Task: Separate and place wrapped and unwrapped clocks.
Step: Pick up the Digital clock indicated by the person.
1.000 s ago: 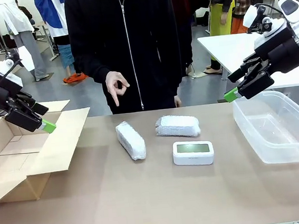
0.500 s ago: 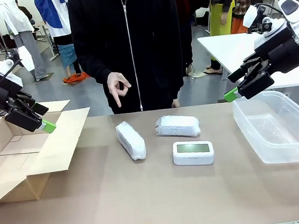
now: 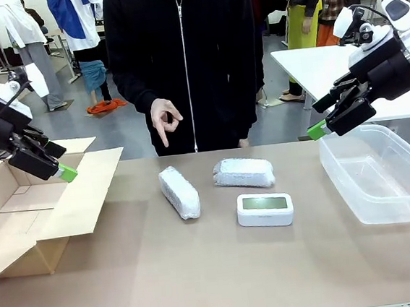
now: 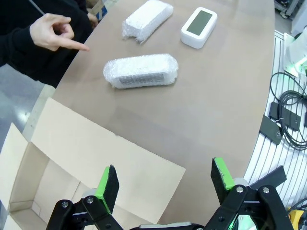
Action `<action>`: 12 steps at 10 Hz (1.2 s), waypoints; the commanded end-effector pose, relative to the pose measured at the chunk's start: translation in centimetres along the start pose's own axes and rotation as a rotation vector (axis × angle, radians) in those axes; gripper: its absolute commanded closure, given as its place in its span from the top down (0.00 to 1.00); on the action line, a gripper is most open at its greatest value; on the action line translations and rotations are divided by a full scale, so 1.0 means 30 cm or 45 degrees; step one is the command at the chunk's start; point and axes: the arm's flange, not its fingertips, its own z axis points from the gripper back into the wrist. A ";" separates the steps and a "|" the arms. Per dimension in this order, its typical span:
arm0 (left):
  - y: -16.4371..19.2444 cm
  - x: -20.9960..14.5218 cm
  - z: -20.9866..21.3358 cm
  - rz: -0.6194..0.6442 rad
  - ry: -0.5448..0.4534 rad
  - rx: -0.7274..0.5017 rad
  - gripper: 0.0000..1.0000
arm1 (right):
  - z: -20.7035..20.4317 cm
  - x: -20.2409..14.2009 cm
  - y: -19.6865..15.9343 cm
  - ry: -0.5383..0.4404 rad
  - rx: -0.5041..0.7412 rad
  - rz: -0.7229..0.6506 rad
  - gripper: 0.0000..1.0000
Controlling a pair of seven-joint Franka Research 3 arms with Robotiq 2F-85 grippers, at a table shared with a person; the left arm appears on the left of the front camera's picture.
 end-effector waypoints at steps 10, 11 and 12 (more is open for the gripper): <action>-0.073 0.480 -0.498 0.996 0.118 0.153 1.00 | -0.004 -0.007 -0.002 -0.017 0.024 0.013 1.00; -0.100 0.471 -0.476 0.999 0.229 0.129 1.00 | -0.004 -0.007 -0.002 -0.017 0.024 0.013 1.00; -0.100 0.471 -0.476 0.999 0.229 0.129 1.00 | -0.004 -0.007 -0.002 -0.017 0.024 0.013 1.00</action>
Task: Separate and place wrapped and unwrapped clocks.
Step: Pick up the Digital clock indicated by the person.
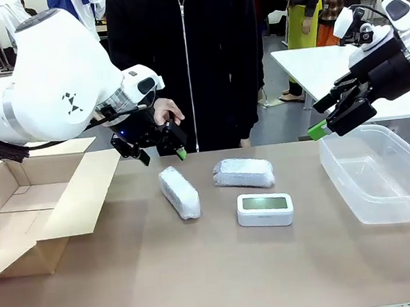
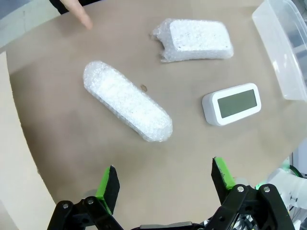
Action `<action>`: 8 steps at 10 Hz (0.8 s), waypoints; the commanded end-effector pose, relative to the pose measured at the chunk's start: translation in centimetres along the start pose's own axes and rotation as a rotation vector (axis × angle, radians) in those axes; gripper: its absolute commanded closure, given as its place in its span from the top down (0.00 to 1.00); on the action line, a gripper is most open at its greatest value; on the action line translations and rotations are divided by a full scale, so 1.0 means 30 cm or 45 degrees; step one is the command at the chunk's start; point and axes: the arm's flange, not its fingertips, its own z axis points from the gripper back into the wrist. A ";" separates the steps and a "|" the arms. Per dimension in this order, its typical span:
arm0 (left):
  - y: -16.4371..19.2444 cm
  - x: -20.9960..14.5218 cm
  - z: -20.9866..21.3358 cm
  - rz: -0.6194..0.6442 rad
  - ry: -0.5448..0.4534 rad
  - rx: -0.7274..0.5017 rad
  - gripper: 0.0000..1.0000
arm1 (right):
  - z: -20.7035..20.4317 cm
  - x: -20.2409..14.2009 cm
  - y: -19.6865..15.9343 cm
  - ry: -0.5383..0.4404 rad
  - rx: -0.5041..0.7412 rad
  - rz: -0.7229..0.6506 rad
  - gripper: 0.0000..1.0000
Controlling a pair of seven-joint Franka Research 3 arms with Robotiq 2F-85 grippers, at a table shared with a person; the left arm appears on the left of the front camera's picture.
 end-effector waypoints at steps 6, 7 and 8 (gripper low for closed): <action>-0.057 0.050 -0.139 0.396 0.037 0.127 1.00 | -0.006 -0.007 -0.003 -0.023 0.028 0.010 1.00; -0.061 0.051 -0.175 0.477 0.022 0.237 1.00 | -0.006 -0.007 -0.003 -0.023 0.028 0.010 1.00; -0.069 0.055 -0.207 0.514 0.031 0.290 1.00 | -0.006 -0.007 -0.003 -0.023 0.028 0.010 1.00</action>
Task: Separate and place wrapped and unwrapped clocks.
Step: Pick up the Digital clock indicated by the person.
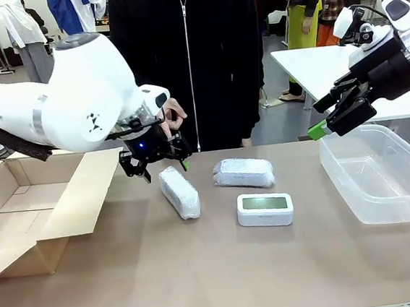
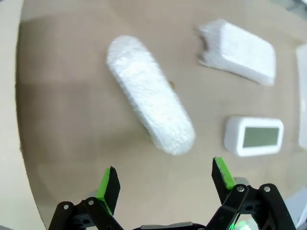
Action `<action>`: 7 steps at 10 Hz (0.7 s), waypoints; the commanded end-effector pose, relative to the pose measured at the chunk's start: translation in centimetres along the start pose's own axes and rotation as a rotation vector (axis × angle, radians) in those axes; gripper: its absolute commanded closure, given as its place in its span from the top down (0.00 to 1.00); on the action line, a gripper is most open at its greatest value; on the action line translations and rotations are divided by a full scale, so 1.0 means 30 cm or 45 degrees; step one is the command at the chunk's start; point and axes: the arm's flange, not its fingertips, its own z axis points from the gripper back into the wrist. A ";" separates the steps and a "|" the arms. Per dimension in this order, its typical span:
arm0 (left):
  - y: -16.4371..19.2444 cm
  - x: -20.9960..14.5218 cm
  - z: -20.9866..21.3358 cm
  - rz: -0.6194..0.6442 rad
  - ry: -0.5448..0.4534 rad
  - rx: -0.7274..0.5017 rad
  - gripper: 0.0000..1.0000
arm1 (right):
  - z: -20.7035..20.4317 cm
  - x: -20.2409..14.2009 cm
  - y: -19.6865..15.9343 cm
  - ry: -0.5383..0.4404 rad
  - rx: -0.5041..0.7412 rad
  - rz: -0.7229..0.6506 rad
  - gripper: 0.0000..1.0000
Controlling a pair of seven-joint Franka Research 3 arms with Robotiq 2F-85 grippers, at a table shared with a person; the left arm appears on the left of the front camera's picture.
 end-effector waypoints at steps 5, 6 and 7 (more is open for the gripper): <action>-0.117 0.061 -0.204 0.287 -0.010 0.166 1.00 | -0.006 -0.007 -0.003 -0.023 0.028 0.009 1.00; -0.118 0.078 -0.235 0.284 0.009 0.154 1.00 | -0.006 -0.007 -0.003 -0.023 0.028 0.009 1.00; -0.124 0.084 -0.254 0.275 0.031 0.167 1.00 | -0.006 -0.007 -0.003 -0.023 0.028 0.009 1.00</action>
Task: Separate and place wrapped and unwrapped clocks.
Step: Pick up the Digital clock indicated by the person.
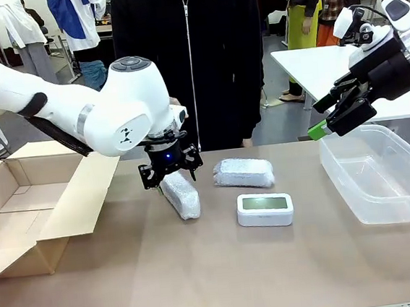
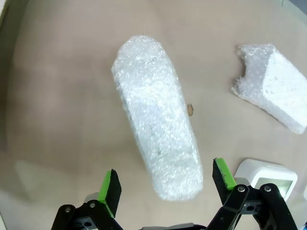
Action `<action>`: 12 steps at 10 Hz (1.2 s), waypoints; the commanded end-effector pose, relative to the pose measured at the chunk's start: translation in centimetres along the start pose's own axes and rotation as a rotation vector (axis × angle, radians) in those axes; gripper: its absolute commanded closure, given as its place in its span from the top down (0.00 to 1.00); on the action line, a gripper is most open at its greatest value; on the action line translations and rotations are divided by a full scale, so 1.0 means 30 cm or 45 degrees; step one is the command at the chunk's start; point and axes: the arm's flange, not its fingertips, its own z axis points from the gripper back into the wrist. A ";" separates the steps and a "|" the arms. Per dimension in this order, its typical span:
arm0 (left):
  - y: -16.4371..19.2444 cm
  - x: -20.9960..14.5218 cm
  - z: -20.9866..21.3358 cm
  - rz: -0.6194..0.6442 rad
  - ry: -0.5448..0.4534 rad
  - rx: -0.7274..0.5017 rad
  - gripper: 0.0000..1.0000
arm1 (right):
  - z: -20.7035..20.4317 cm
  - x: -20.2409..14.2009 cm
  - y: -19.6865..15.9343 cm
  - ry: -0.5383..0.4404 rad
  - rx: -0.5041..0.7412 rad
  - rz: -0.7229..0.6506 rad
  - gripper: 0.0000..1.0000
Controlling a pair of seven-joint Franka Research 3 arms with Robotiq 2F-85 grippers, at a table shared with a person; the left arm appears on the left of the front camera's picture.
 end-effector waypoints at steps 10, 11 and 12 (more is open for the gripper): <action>-0.044 0.066 -0.141 0.113 0.015 0.133 0.83 | -0.006 -0.007 -0.003 -0.023 0.028 0.009 1.00; -0.043 0.066 -0.139 0.116 0.016 0.139 0.80 | -0.006 -0.007 -0.003 -0.023 0.028 0.009 1.00; -0.040 0.068 -0.138 0.122 0.015 0.141 0.63 | -0.006 -0.007 -0.003 -0.023 0.028 0.009 1.00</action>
